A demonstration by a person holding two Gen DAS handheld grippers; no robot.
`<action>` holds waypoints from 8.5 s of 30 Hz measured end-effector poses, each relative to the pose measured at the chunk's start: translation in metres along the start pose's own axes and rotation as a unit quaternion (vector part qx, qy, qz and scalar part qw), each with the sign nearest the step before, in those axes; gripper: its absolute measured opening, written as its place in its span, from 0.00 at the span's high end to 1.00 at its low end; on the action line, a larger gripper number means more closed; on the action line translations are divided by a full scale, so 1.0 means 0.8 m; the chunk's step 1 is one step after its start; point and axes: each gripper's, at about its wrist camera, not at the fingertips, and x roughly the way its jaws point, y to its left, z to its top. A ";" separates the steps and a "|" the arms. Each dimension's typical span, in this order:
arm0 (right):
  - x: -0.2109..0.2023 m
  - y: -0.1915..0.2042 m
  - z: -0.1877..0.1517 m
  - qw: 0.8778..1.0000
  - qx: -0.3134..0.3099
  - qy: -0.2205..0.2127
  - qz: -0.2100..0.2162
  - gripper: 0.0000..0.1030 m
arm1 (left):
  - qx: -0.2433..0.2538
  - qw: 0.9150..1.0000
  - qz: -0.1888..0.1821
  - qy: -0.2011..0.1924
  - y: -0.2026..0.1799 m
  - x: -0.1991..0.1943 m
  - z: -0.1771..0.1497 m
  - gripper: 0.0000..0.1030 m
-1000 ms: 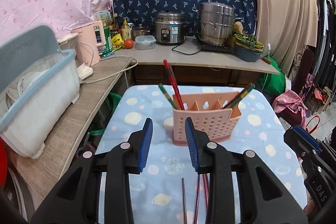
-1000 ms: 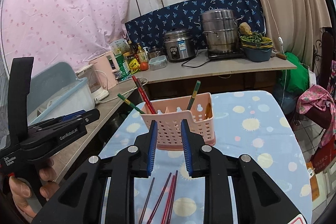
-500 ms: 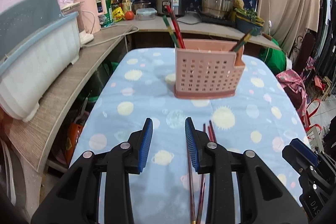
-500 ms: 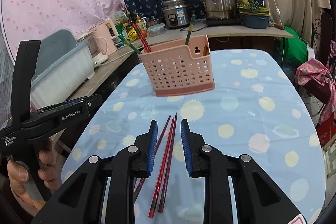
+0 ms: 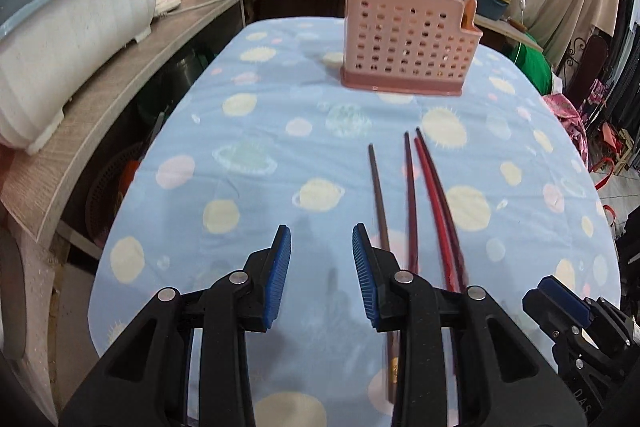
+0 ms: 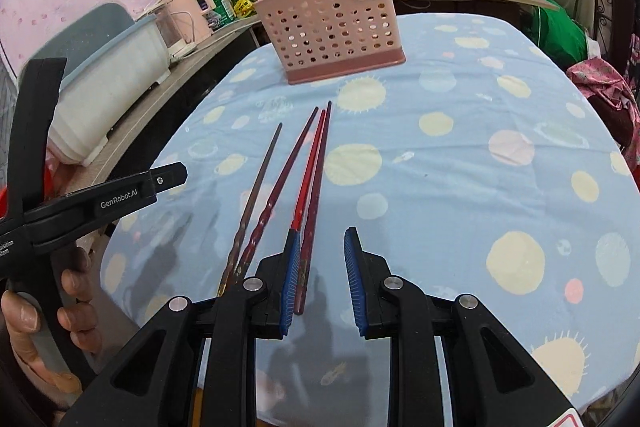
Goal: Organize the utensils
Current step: 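Move both open tools back over the remaining chopsticks, then grasp a dark-brown chopstick with the left tool while the right tool grasps a red one, then lift both held chopsticks and carry them over the pink holder, then lower both chopsticks into the pink holder and open both tools, then move both tools back and grasp a red chopstick with the right tool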
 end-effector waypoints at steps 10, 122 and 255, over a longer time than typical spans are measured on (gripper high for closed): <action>0.024 0.016 -0.029 0.999 -0.020 0.029 -0.002 0.78 | -0.002 0.999 0.000 0.040 0.008 0.017 -0.044 0.70; -0.091 -0.023 0.235 0.981 0.018 -0.195 0.006 0.94 | -0.005 0.991 -0.061 -0.119 -0.006 -0.092 0.207 0.93; 0.032 0.027 -0.034 0.999 -0.025 0.037 0.010 0.72 | 0.018 0.999 -0.017 0.022 0.002 0.022 -0.052 0.45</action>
